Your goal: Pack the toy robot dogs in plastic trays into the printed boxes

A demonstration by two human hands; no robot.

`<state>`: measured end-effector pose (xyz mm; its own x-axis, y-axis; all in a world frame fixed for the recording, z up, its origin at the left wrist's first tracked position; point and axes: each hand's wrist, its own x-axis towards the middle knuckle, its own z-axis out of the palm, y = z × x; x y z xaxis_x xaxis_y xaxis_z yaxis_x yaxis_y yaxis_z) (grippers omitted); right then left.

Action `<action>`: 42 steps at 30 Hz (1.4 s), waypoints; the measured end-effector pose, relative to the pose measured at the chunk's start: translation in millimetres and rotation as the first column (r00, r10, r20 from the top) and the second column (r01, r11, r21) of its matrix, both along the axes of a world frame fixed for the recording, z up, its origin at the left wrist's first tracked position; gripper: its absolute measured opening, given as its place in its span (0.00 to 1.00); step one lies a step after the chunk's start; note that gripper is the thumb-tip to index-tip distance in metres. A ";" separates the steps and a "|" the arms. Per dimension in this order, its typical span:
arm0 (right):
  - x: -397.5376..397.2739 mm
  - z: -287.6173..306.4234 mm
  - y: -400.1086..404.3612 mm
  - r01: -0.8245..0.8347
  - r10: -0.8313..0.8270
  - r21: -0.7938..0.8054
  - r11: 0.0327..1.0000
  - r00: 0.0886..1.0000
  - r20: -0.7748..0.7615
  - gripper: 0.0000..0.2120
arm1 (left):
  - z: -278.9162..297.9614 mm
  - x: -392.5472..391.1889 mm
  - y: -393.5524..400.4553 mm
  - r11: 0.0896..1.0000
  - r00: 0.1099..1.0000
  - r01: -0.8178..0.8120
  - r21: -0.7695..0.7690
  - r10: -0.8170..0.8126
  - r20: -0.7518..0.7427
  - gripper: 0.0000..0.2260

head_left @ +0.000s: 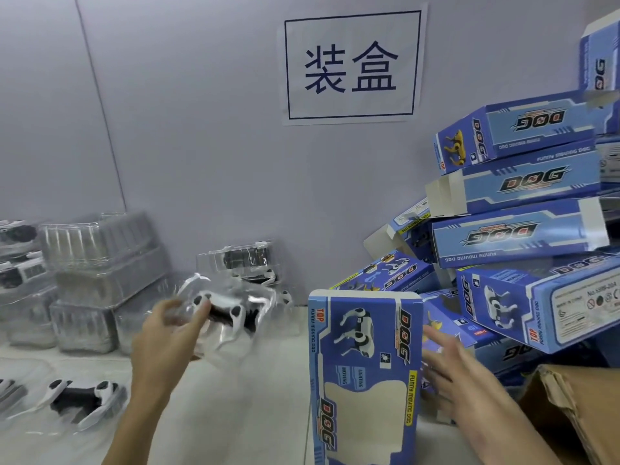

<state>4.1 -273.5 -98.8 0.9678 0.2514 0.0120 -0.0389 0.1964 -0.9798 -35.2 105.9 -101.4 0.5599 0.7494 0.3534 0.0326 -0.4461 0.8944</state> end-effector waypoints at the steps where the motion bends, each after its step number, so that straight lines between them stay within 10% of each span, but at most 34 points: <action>1: 0.7 2.8 -2.4 0.037 -0.038 0.045 0.998 0.999 0.019 0.28 | 9.2 -1.1 -6.2 0.999 0.998 -0.022 0.045 0.019 0.064 0.28; 8: -12.4 60.6 -6.8 0.245 -0.384 0.310 0.919 0.735 0.558 0.23 | 85.7 14.3 -66.4 0.913 0.910 -0.118 0.390 -0.057 0.410 0.27; 15: 10.8 147.6 43.6 0.229 0.019 -0.221 0.948 0.652 0.758 0.56 | 149.1 35.1 -128.0 0.636 0.779 -0.008 0.771 -0.480 0.404 0.27; 19: 32.6 153.0 52.2 0.136 0.052 -0.205 0.969 0.700 0.712 0.55 | 158.4 41.2 -144.6 0.485 0.719 0.134 0.864 -0.648 0.252 0.29; 24: 48.7 121.5 44.9 0.082 -0.024 -0.056 0.995 0.744 0.668 0.42 | 138.5 38.9 -134.7 0.539 0.566 0.532 0.653 -0.800 0.199 0.47; 29: 57.0 101.1 39.1 0.170 -0.251 0.194 0.966 0.796 0.551 0.34 | 71.6 21.8 -119.2 0.599 0.532 0.780 0.182 -0.788 0.311 0.42; 34: 56.6 93.1 31.7 0.209 -0.374 0.415 0.885 0.851 0.369 0.32 | 7.6 5.8 -123.8 0.463 0.443 0.881 0.099 -0.880 0.170 0.30; 42: 42.7 90.3 43.5 0.047 -0.062 0.419 0.907 0.998 0.021 0.30 | -6.6 6.0 -136.9 0.569 0.534 0.815 0.111 -0.811 0.239 0.28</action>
